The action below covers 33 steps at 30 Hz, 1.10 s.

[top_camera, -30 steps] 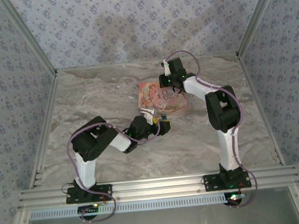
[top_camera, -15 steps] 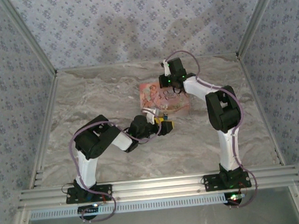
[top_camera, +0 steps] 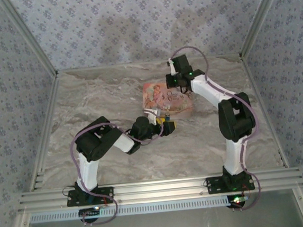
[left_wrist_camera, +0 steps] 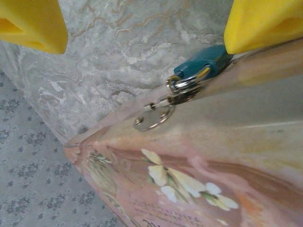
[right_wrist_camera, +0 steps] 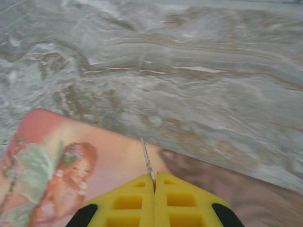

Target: Unlock a padlock with a key

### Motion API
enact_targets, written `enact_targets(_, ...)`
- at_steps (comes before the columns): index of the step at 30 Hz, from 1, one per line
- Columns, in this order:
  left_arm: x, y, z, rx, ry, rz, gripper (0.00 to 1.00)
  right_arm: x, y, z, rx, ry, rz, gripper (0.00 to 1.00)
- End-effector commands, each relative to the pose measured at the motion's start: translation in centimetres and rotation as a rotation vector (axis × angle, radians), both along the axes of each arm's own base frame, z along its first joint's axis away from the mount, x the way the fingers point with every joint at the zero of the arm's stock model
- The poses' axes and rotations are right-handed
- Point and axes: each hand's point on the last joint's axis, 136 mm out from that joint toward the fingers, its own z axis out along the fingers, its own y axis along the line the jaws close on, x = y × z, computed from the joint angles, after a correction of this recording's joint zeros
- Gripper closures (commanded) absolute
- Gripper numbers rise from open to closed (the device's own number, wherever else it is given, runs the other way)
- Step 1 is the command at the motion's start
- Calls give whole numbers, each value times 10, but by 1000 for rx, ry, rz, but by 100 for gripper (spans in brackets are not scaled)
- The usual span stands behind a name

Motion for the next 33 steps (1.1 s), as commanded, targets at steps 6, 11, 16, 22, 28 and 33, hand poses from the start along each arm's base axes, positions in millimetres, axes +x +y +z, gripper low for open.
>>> enact_targets(6,3,11,13,57,-92,87,12,-35,-97,-22,-214,77,-305,100)
enact_targets(11,4,2,8,93,-107,79,11,-46,-109,-47,-237,127,-354,100)
enact_targets(16,8,-8,6,109,-112,69,11,-46,-101,-61,-210,138,-338,100)
enact_targets(22,7,-33,7,79,-90,-19,12,-51,-81,-68,-167,143,-292,100)
enact_targets(28,4,-48,12,55,-86,-79,13,-55,-70,-75,-137,149,-267,100)
enact_targets(33,3,-49,23,-6,-92,-84,13,-58,-65,-75,-128,148,-255,100)
